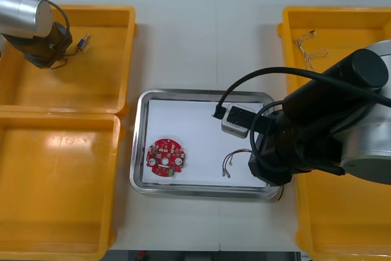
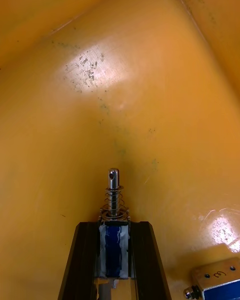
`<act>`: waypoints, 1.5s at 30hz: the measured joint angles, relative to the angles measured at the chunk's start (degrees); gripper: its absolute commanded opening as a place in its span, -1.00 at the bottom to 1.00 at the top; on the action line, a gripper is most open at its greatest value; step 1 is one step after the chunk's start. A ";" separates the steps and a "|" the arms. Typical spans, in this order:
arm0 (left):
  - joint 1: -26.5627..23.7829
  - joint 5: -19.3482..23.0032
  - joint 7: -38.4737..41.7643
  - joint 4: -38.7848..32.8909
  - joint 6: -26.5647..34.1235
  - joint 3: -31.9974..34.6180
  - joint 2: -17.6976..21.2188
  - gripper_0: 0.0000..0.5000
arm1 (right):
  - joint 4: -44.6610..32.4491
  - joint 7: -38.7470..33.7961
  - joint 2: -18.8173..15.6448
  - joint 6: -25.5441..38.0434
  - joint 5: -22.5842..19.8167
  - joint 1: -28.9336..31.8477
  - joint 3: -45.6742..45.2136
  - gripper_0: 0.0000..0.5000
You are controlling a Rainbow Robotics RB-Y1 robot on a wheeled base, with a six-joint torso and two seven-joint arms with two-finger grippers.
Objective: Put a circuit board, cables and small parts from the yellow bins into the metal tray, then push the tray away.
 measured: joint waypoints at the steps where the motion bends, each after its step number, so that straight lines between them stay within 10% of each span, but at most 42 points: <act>1: 0.00 0.00 0.00 0.00 0.00 0.00 0.00 -1.00 | 0.64 2.27 0.47 0.00 0.19 0.00 0.17 -1.00; 16: -0.15 0.17 -0.05 -0.73 4.55 0.00 0.27 -1.00 | 5.64 9.61 5.40 0.10 13.61 -0.76 9.89 -1.00; 41: -0.15 -0.44 -7.75 -20.31 25.97 0.47 8.94 -1.00 | 18.27 9.62 11.07 -6.80 18.25 -0.84 12.84 -1.00; 43: -0.15 -0.45 -7.75 -21.15 26.49 1.33 9.06 -1.00 | 18.62 9.62 11.07 -7.22 18.59 -0.84 12.86 -0.56; 45: -0.15 -0.45 -7.75 -21.84 27.30 2.59 9.06 -1.00 | 18.83 9.62 11.07 -7.32 19.01 -0.84 12.91 0.67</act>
